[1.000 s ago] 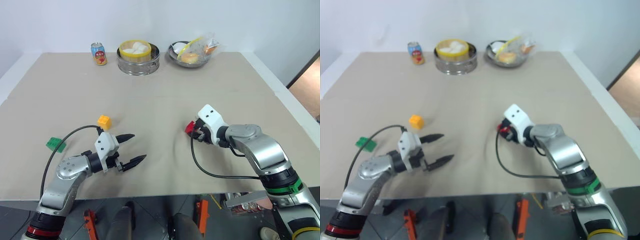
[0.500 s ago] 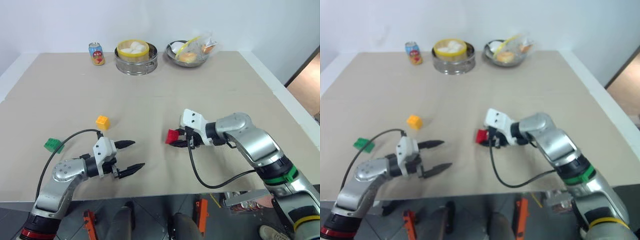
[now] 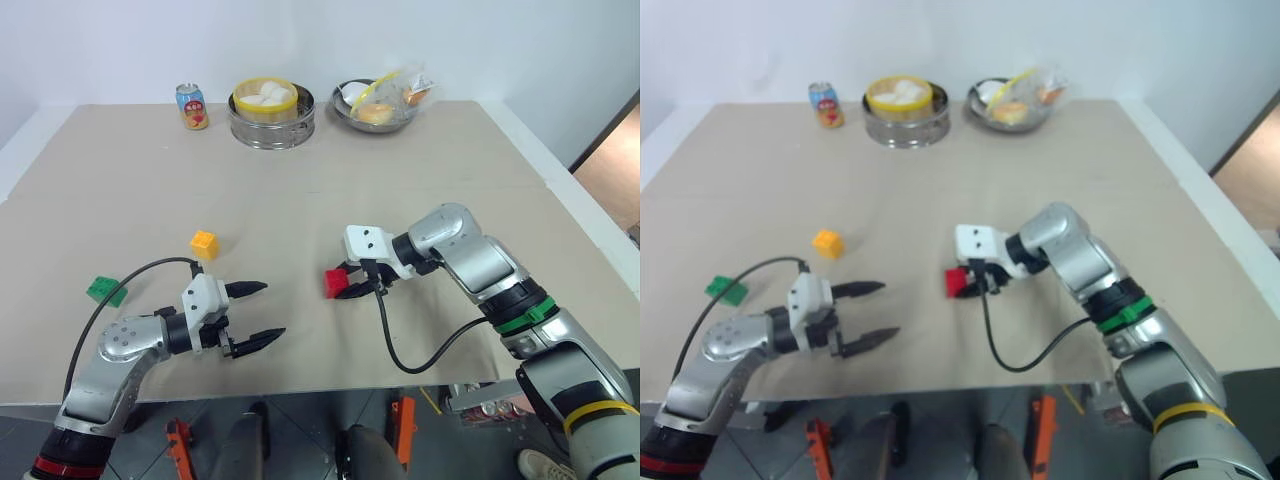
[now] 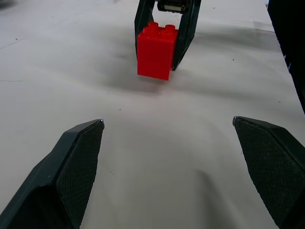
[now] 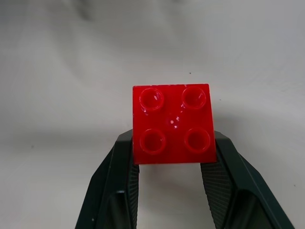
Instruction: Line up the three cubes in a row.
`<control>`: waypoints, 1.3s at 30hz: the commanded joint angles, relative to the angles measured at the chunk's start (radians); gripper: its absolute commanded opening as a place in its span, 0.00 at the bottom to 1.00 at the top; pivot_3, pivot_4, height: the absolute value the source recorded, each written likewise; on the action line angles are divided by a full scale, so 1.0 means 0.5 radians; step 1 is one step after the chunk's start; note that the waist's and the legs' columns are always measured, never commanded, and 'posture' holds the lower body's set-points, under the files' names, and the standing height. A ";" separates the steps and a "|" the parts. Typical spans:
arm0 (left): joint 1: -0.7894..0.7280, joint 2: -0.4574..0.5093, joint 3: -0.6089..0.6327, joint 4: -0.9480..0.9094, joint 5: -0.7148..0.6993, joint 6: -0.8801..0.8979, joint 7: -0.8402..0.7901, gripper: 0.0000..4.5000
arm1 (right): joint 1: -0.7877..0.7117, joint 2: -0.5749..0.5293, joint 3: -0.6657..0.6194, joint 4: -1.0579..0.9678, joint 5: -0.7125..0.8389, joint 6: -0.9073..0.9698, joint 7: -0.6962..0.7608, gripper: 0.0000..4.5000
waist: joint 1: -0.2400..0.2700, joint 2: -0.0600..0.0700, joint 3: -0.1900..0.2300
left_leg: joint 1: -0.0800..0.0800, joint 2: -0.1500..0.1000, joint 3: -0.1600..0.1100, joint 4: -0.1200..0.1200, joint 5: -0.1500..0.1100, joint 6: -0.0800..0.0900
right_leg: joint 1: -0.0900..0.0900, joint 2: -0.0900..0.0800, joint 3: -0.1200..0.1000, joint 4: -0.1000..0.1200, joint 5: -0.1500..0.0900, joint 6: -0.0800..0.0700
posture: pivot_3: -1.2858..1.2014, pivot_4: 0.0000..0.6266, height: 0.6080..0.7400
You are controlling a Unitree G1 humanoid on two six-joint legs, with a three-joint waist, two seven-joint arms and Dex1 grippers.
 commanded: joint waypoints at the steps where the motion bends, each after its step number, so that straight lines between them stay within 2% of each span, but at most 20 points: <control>1: 0.027 0.006 0.038 -0.101 -0.016 -0.026 0.026 1.00 | -0.090 0.043 -0.007 0.066 -0.046 -0.106 0.076 0.28 | 0.000 0.000 0.000 | 0.000 0.000 0.000 0.000 0.000 0.000 | 0.000 0.001 0.000 0.000 0.000 0.000 | 0.52 0.24 1.00; 17: 0.050 0.001 0.016 -0.134 -0.006 -0.018 0.095 1.00 | -0.144 0.184 -0.039 0.303 -0.151 -0.131 0.147 0.28 | 0.000 0.000 0.000 | 0.000 0.002 0.005 0.000 -0.001 -0.001 | -0.003 0.000 0.002 0.000 0.005 -0.001 | 0.52 0.24 1.00; 18: 0.050 0.000 0.014 -0.134 -0.005 -0.016 0.097 1.00 | -0.144 0.186 -0.043 0.306 -0.153 -0.129 0.146 0.45 | 0.000 0.000 0.000 | 0.000 0.003 0.005 0.000 -0.001 -0.001 | -0.003 0.000 0.003 0.000 0.005 -0.001 | 0.52 0.24 1.00; 20: 0.053 0.003 0.015 -0.135 -0.005 -0.015 0.097 1.00 | -0.145 0.191 -0.054 0.300 -0.153 -0.115 0.144 0.57 | 0.000 0.000 0.000 | 0.000 0.003 0.006 0.000 -0.001 -0.001 | -0.004 0.001 0.002 0.000 0.006 -0.001 | 0.52 0.24 1.00; 24: 0.055 0.009 0.023 -0.126 -0.001 -0.006 0.104 1.00 | -0.144 0.201 -0.113 0.193 -0.103 0.055 0.114 0.88 | 0.000 0.000 0.000 | 0.000 0.004 0.006 0.000 -0.001 -0.001 | -0.004 0.001 0.003 0.000 0.006 0.000 | 0.52 0.24 1.00; 26: 0.056 0.013 0.028 -0.118 0.003 -0.007 0.104 1.00 | -0.131 0.203 -0.154 0.097 -0.067 0.162 0.085 1.00 | 0.000 0.000 0.000 | 0.000 0.004 0.007 0.000 -0.001 -0.001 | -0.004 0.001 0.003 0.000 0.006 -0.001 | 0.52 0.24 1.00; 33: 0.078 0.006 0.100 -0.104 0.011 -0.012 0.182 1.00 | -0.031 0.167 -0.486 -0.519 0.237 0.773 -0.117 1.00 | 0.001 0.000 0.000 | -0.001 0.006 0.009 0.000 -0.001 -0.002 | -0.005 -0.001 0.003 0.000 0.006 -0.001 | 0.52 0.24 1.00; 37: 0.130 -0.041 0.211 -0.107 0.046 -0.041 0.364 1.00 | 0.071 0.318 -0.919 -0.839 0.559 1.156 -0.483 1.00 | 0.001 0.000 0.000 | -0.001 0.007 0.011 0.000 -0.002 -0.003 | -0.007 -0.003 0.002 0.000 0.007 -0.002 | 0.52 0.24 1.00; 39: 0.148 -0.066 0.263 -0.125 0.038 -0.022 0.444 1.00 | 0.145 0.394 -1.027 -0.974 0.668 1.244 -0.624 1.00 | 0.001 0.000 0.000 | -0.001 0.008 0.011 0.000 -0.002 -0.003 | -0.006 -0.003 0.002 0.000 0.007 -0.002 | 0.52 0.24 1.00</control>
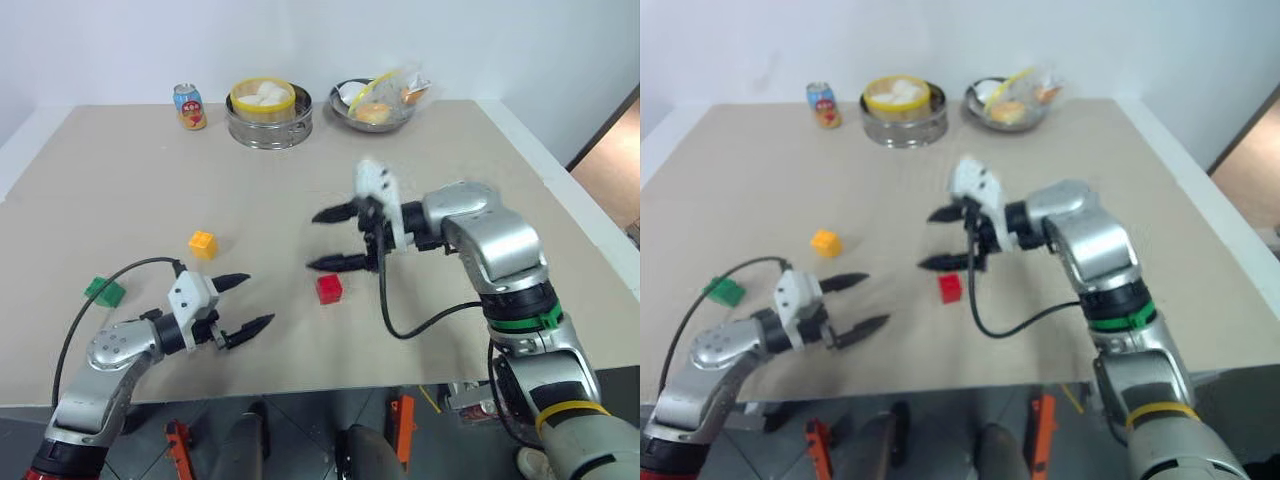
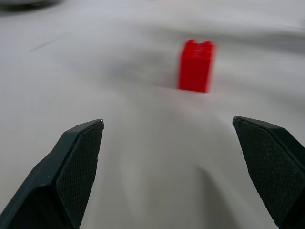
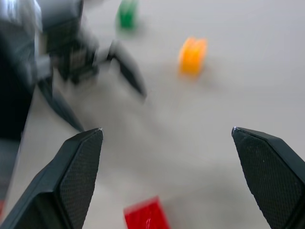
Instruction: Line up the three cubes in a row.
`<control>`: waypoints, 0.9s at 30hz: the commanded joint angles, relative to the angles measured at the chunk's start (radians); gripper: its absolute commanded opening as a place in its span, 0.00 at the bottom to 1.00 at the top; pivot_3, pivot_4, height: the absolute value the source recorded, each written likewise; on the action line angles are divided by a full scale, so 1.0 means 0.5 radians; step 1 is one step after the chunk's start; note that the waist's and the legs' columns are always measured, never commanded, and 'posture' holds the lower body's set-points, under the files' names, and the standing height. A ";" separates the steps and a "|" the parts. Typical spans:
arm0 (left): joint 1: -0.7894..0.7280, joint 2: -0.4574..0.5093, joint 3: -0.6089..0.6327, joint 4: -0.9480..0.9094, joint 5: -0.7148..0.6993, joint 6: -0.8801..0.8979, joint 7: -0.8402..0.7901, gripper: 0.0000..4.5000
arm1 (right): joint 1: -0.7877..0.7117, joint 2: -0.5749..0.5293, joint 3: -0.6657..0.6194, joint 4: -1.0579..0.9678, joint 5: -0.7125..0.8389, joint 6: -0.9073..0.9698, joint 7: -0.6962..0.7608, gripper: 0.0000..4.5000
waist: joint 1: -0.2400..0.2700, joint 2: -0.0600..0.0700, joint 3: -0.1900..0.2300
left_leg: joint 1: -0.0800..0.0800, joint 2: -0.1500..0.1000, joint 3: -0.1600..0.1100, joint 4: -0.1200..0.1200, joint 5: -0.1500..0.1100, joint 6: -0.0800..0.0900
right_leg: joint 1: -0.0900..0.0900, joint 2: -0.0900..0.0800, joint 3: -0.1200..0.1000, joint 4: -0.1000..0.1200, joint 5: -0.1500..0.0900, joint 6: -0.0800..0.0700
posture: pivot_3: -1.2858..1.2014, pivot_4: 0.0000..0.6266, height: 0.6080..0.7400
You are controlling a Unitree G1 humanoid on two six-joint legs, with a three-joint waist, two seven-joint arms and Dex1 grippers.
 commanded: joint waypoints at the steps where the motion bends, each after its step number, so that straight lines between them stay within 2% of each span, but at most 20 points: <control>1: 0.042 -0.054 0.160 -0.093 -0.007 0.000 0.204 1.00 | 0.159 0.137 -0.214 -0.358 0.247 0.168 -0.279 1.00 | 0.000 0.000 0.000 | 0.000 0.000 0.000 0.000 0.000 0.000 | 0.000 0.000 0.000 0.000 0.000 0.000 | 0.52 0.24 1.00; 5: 0.131 -0.154 0.304 -0.215 0.055 -0.005 0.487 1.00 | 0.428 0.274 -0.197 -0.693 0.451 0.268 -0.460 1.00 | -0.001 -0.001 -0.001 | 0.000 0.003 0.002 0.000 -0.001 -0.001 | 0.000 0.001 0.000 0.000 0.000 0.000 | 0.52 0.24 1.00; 9: 0.219 -0.228 0.475 -0.362 0.088 0.035 0.747 1.00 | 0.530 0.270 -0.019 -0.674 0.270 -0.008 -0.613 1.00 | -0.002 -0.001 -0.001 | -0.001 0.003 0.004 0.002 -0.001 0.000 | -0.001 0.002 0.000 0.000 0.002 0.001 | 0.52 0.24 1.00; 12: 0.314 -0.229 0.635 -0.429 0.036 0.090 0.837 1.00 | 0.531 0.263 0.029 -0.601 0.254 -0.123 -0.640 1.00 | -0.002 -0.001 -0.001 | 0.000 0.007 0.007 0.003 -0.001 0.000 | -0.002 0.000 -0.004 -0.002 0.002 0.005 | 0.52 0.24 1.00; 20: 0.488 -0.036 1.014 -0.227 -0.201 0.188 0.639 1.00 | 0.475 0.253 0.138 -0.364 0.276 -0.346 -0.545 1.00 | -0.006 -0.002 -0.001 | 0.000 0.028 0.017 0.006 -0.002 -0.002 | -0.008 -0.006 -0.028 -0.006 0.012 -0.004 | 0.52 0.24 1.00; 27: 0.431 0.114 1.086 -0.012 -0.233 0.198 0.515 1.00 | 0.522 0.146 0.290 -0.273 0.193 -0.678 -0.319 1.00 | -0.004 -0.002 -0.001 | -0.004 0.040 0.027 0.003 -0.003 -0.003 | -0.007 -0.020 -0.059 -0.035 0.028 -0.007 | 0.52 0.24 1.00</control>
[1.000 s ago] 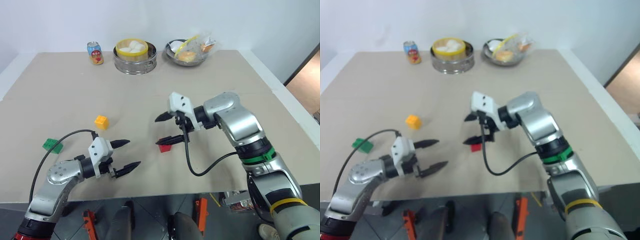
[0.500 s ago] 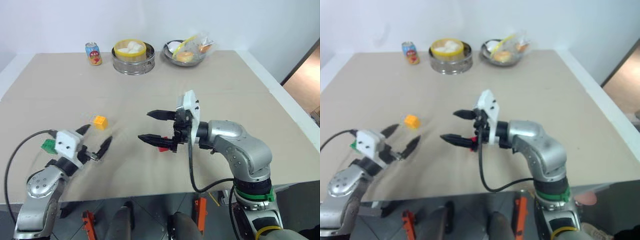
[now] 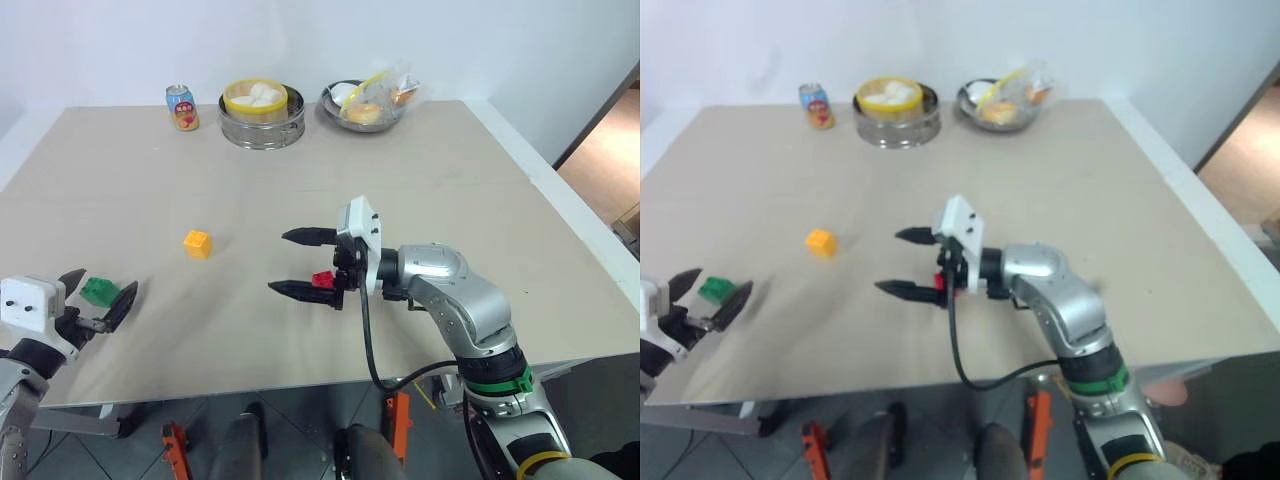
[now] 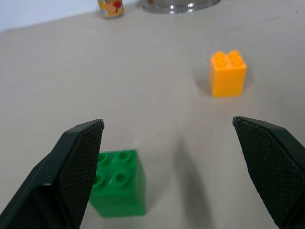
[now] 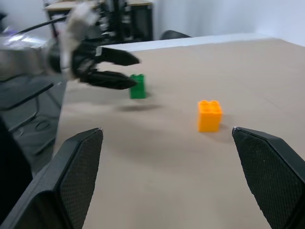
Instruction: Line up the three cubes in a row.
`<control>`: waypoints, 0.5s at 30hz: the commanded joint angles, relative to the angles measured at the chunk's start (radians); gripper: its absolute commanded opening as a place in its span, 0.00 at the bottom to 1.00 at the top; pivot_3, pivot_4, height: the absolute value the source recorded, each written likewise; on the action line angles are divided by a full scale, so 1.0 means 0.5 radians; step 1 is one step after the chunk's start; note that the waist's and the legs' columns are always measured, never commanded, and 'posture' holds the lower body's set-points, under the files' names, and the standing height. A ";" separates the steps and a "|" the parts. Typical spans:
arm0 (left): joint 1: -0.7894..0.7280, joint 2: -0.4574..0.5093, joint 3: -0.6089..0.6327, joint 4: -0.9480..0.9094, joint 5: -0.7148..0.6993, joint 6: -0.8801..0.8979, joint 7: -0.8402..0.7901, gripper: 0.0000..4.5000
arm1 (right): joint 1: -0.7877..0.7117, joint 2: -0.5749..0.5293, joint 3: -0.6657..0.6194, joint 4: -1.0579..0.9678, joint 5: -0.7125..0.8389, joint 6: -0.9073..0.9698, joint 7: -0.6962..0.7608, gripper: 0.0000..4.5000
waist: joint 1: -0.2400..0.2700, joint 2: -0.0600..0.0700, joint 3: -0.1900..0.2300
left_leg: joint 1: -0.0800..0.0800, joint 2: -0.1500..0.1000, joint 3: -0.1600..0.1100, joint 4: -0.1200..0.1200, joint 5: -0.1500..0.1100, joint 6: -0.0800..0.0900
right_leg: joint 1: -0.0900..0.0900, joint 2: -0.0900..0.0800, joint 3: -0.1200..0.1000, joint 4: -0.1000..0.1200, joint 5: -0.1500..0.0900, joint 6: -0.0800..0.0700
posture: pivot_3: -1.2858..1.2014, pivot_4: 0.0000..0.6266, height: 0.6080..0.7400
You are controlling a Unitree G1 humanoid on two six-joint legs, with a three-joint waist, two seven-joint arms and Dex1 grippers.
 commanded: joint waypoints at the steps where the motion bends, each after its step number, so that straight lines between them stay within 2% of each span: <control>1: -0.077 0.081 0.077 0.075 0.000 -0.034 -0.023 1.00 | -0.008 -0.032 0.026 0.017 -0.021 -0.130 0.065 1.00 | 0.002 -0.001 0.000 | 0.000 0.001 0.004 0.000 0.000 0.000 | 0.000 -0.002 -0.001 -0.001 0.000 0.001 | 0.52 0.24 1.00; 7: -0.134 0.142 0.073 0.171 0.034 -0.056 -0.051 1.00 | 0.004 -0.049 0.038 0.030 -0.053 -0.178 0.049 1.00 | 0.002 -0.002 -0.001 | 0.000 0.004 0.017 0.000 -0.007 -0.004 | -0.008 -0.010 -0.002 -0.002 0.008 0.013 | 0.52 0.24 1.00; 15: -0.169 0.154 0.078 0.326 0.059 -0.054 -0.073 1.00 | 0.019 -0.085 0.054 -0.010 -0.095 -0.195 0.011 1.00 | 0.005 -0.003 -0.001 | 0.000 0.021 0.029 0.001 -0.012 -0.010 | -0.016 0.000 -0.003 -0.002 0.012 0.013 | 0.52 0.24 1.00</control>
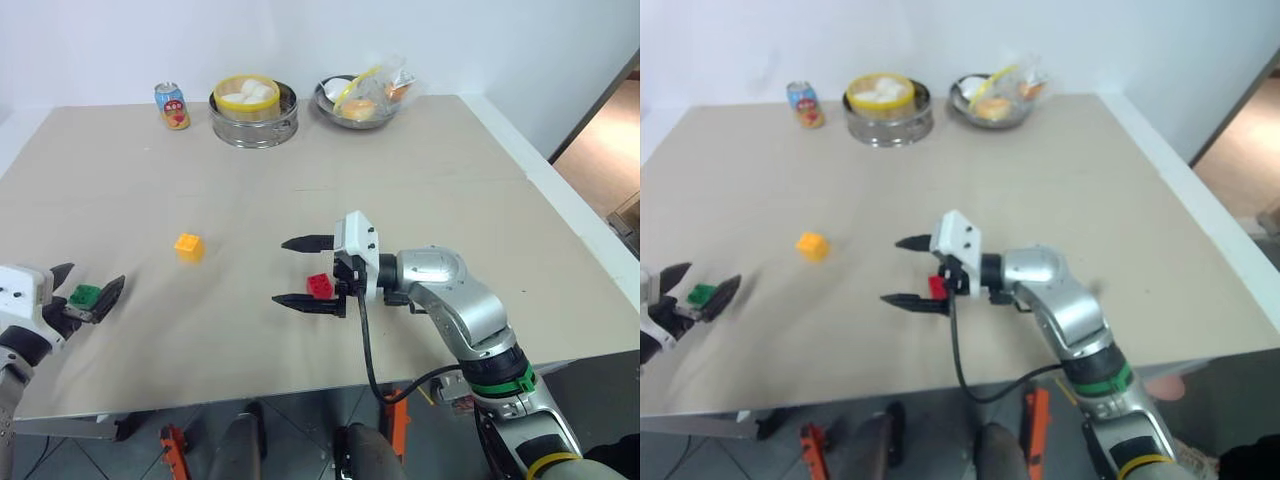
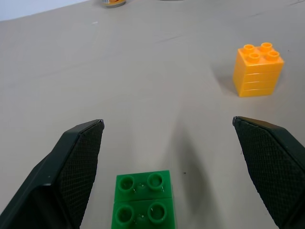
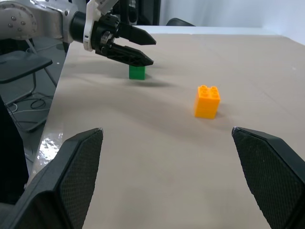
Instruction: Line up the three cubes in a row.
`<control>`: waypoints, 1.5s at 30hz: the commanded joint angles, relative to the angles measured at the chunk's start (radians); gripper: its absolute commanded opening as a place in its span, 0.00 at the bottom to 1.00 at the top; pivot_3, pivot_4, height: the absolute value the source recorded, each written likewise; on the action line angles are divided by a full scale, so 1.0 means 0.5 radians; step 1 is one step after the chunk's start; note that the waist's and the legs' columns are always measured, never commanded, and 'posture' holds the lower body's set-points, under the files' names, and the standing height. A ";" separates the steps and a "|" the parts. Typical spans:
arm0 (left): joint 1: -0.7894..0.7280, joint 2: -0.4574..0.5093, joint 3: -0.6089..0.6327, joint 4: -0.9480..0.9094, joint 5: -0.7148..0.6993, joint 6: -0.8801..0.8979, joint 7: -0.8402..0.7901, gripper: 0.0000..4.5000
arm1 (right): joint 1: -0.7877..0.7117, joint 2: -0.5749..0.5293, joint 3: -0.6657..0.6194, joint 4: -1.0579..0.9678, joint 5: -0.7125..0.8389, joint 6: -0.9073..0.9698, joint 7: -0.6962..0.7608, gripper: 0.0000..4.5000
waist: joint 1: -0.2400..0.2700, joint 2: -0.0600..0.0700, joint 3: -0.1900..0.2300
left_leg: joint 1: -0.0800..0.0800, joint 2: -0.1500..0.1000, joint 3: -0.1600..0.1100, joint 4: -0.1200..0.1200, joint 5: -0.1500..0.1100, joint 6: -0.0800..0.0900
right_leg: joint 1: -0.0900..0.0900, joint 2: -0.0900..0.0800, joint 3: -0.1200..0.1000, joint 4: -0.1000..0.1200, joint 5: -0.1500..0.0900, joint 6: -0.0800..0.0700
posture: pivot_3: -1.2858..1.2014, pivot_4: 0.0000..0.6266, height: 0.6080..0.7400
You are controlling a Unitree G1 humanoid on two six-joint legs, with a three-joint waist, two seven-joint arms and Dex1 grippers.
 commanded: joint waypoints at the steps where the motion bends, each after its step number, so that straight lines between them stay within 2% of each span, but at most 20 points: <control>1: -0.009 0.028 0.069 0.053 0.002 -0.031 -0.001 1.00 | -0.002 -0.025 -0.015 -0.082 0.002 -0.023 -0.014 1.00 | 0.000 0.000 0.000 | 0.000 0.001 0.000 0.000 0.000 0.000 | 0.000 0.001 0.000 0.000 0.000 -0.001 | 0.52 0.24 1.00; 7: 0.010 0.009 0.060 0.094 -0.060 0.047 -0.021 1.00 | 0.012 -0.057 -0.018 -0.118 0.005 0.001 -0.036 1.00 | 0.000 0.000 0.000 | 0.000 0.002 0.003 0.001 0.000 -0.001 | -0.002 0.000 0.000 0.000 0.005 -0.003 | 0.52 0.24 1.00; 14: 0.010 -0.002 -0.026 0.168 -0.009 0.080 -0.012 1.00 | -0.001 -0.073 -0.020 -0.114 -0.016 -0.002 -0.064 1.00 | 0.000 -0.001 -0.001 | 0.000 0.004 0.011 0.002 0.000 -0.001 | -0.008 -0.006 -0.001 0.000 0.016 -0.004 | 0.52 0.24 1.00; 18: 0.021 0.012 -0.060 0.216 0.052 0.072 0.001 0.76 | -0.006 -0.076 -0.021 -0.114 -0.019 -0.002 -0.075 1.00 | 0.000 -0.003 -0.002 | 0.000 0.011 0.020 0.005 -0.001 -0.001 | -0.013 -0.012 -0.007 0.000 0.021 -0.004 | 0.52 0.24 1.00; 23: 0.001 0.011 -0.064 0.254 0.090 0.040 0.004 0.36 | -0.007 -0.078 -0.017 -0.119 -0.017 0.003 -0.088 1.00 | 0.000 -0.006 -0.004 | 0.000 0.015 0.025 0.006 -0.001 -0.001 | -0.016 -0.013 -0.010 0.000 0.023 -0.005 | 0.52 0.24 1.00; 24: -0.002 0.013 -0.066 0.256 0.095 0.036 0.001 0.32 | -0.005 -0.079 -0.016 -0.121 -0.018 0.003 -0.089 1.00 | 0.000 -0.006 -0.004 | 0.000 0.016 0.025 0.006 -0.001 -0.001 | -0.016 -0.013 -0.011 0.000 0.023 -0.005 | 0.52 0.24 1.00; 29: -0.019 0.048 -0.133 0.159 0.108 0.040 -0.069 0.30 | 0.002 -0.103 -0.028 -0.132 -0.021 0.004 -0.090 1.00 | 0.001 -0.006 -0.004 | 0.000 0.019 0.025 0.006 -0.001 -0.002 | -0.017 -0.015 -0.018 0.000 0.024 -0.007 | 0.52 0.24 1.00; 35: -0.093 0.204 -0.585 -0.150 0.148 -0.064 -0.529 0.30 | 0.043 -0.216 -0.093 -0.273 0.070 0.117 -0.052 1.00 | 0.017 -0.006 -0.004 | -0.002 0.024 0.026 0.006 -0.002 -0.003 | -0.017 -0.019 -0.031 -0.002 0.027 -0.012 | 0.52 0.24 1.00; 39: -0.371 0.259 -0.897 -0.261 0.067 0.065 -0.793 0.30 | 0.108 -0.326 -0.135 -0.402 0.143 0.220 -0.048 1.00 | 0.050 -0.005 -0.003 | -0.002 0.029 0.027 0.007 -0.003 -0.004 | -0.019 -0.019 -0.038 -0.003 0.029 -0.015 | 0.52 0.24 1.00; 45: -0.881 0.168 -1.221 0.048 0.164 0.042 -1.017 0.30 | 0.168 -0.385 -0.160 -0.510 0.178 0.299 -0.122 1.00 | 0.057 -0.003 -0.002 | -0.002 0.033 0.024 0.017 -0.004 -0.006 | -0.018 -0.016 -0.044 -0.002 0.033 -0.015 | 0.52 0.24 1.00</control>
